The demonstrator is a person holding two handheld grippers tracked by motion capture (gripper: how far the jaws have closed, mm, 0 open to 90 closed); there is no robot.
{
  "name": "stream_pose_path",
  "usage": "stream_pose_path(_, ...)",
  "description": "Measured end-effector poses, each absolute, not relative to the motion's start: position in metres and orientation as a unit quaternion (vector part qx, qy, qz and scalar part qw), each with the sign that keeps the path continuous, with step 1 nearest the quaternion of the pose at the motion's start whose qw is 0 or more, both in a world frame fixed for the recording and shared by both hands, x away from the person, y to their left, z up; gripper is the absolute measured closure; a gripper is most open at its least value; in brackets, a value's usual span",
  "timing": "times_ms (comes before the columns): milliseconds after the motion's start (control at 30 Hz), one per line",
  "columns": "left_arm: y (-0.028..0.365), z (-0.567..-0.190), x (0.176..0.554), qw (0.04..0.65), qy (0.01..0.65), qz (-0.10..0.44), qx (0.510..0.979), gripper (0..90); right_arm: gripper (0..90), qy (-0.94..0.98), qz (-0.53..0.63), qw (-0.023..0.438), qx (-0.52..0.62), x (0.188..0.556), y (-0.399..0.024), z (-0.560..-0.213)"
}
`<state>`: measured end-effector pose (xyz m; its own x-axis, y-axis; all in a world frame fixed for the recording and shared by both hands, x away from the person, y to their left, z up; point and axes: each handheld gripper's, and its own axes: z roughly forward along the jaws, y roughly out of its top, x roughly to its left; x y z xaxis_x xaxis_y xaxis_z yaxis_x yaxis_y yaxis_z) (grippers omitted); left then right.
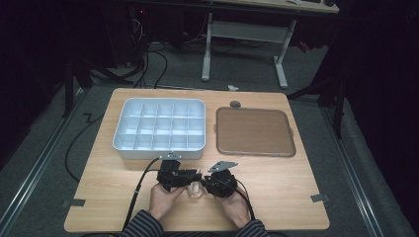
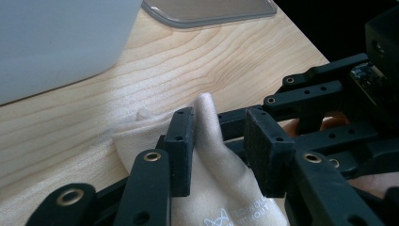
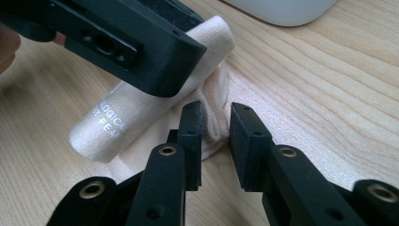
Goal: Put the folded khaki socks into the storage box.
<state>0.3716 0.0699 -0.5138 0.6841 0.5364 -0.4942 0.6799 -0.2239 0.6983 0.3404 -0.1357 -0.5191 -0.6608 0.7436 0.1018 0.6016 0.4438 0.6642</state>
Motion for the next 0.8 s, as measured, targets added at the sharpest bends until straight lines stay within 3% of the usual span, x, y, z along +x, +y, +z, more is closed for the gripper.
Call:
stream_pose_path(233, 0.072, -0.512, 0.372, 0.501, 0.387, -0.071, 0.771, 66.5, 75.2, 0.843, 0.347, 0.102, 0.398, 0.341, -0.136, -0.519)
stream_pose_path(400, 0.069, -0.516, 0.373, 0.49, 0.395, -0.037, 0.776, 82.5, 75.7, 0.843, 0.347, 0.103, 0.398, 0.341, -0.136, -0.52)
stream_pose_path(800, 0.063, -0.521, 0.375, 0.476, 0.403, -0.035, 0.781, 81.1, 79.9, 0.828, 0.384, 0.118, 0.391, 0.323, -0.148, -0.504)
